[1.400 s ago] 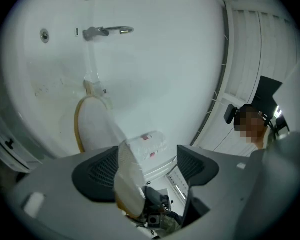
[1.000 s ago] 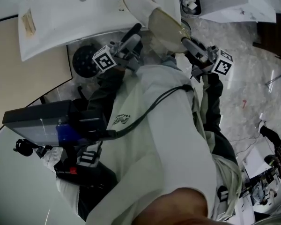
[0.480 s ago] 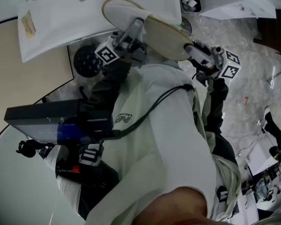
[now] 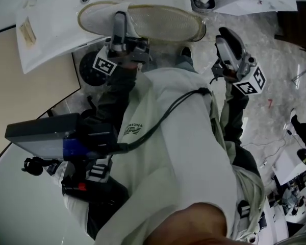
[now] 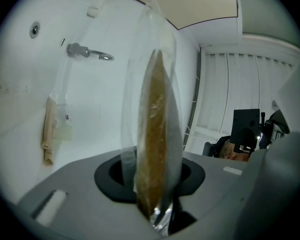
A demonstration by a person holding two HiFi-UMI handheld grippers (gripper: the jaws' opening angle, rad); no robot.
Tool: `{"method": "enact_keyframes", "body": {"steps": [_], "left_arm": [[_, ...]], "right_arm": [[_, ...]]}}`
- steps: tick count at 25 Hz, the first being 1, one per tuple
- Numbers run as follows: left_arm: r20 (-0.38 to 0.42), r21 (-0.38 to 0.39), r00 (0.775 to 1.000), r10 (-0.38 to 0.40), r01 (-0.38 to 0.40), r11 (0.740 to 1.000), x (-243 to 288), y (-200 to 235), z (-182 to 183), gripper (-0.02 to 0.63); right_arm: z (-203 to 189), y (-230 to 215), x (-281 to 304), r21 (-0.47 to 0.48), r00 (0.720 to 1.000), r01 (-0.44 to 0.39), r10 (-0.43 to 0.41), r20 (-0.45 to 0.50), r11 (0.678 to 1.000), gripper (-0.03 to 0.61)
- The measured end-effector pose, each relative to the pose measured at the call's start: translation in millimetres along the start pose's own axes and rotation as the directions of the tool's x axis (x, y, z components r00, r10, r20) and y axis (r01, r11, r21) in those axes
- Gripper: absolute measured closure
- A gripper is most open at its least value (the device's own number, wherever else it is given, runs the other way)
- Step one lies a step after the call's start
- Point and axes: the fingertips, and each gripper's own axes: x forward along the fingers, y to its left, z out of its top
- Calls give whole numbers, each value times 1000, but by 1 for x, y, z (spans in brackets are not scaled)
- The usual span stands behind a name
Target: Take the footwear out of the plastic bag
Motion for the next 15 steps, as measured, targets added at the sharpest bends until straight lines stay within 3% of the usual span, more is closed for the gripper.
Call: {"method": "enact_keyframes", "body": {"steps": [2,5,7,15], "left_arm": [[6,33,1000,8,-8,999,4,-4,5,508],[11,43,1000,3,-4,999,8,-11,7,508],[35,15,999,-9,8,1000,10,-15,8,508],[37,-16,999,-13,14,1000,11,-17,3,508]], "right_arm": [[-3,10,3,-110,996,14,-23,-83,994,472],[-19,30,16,-226,975,-32,-19,-220,974,472],[-29,34,23,-215,965,-62,3,-264,975,471],[-34,23,29,-74,972,-47,29,-232,996,472]]}}
